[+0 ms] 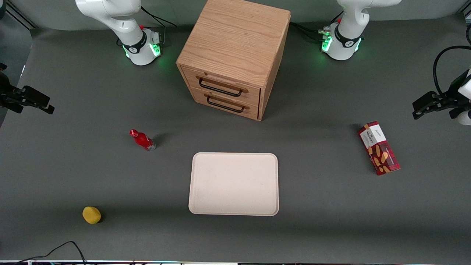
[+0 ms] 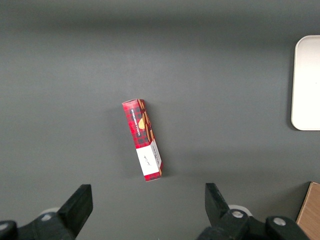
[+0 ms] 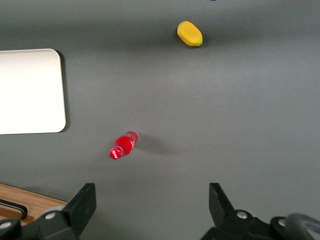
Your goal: Place red cookie box on tray
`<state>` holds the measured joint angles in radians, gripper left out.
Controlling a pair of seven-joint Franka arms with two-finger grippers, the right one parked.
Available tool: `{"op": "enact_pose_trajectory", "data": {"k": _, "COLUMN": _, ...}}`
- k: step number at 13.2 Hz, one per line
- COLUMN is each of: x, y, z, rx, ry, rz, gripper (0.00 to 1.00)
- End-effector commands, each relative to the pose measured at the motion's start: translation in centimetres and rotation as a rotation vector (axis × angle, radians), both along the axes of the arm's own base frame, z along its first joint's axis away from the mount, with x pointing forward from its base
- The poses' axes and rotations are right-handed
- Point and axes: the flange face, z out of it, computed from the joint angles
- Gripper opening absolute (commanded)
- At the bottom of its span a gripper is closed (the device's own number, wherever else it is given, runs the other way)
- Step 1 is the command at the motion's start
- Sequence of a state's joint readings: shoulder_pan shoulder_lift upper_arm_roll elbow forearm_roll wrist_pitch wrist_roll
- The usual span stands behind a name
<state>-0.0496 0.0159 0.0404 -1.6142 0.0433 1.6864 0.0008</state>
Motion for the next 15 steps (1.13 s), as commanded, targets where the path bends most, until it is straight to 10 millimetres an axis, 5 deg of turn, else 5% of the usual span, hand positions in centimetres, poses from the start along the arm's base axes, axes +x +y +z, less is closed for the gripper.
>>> {"op": "enact_pose_trajectory", "data": {"k": 1, "x": 0.4, "y": 0.3, "z": -2.6, "rx": -0.008, "ry": 0.025, "rz": 0.025, "gripper": 1.00}}
{"op": "enact_pose_trajectory", "data": {"k": 3, "x": 0.3, "y": 2.0, "z": -5.7, "rx": -0.026, "ry": 0.045, "rz": 0.058, "gripper": 1.00}}
{"op": "enact_pose_trajectory", "data": {"k": 7, "x": 0.0, "y": 2.3, "z": -12.3, "rx": -0.024, "ry": 0.066, "rz": 0.060, "gripper": 1.00}}
{"op": "enact_pose_trajectory", "data": {"k": 9, "x": -0.3, "y": 4.3, "z": -16.5, "rx": -0.027, "ry": 0.035, "rz": 0.094, "gripper": 1.00}}
{"op": "enact_pose_trajectory", "data": {"k": 15, "x": 2.2, "y": 6.6, "z": -25.3, "rx": -0.052, "ry": 0.047, "rz": 0.154, "gripper": 1.00}}
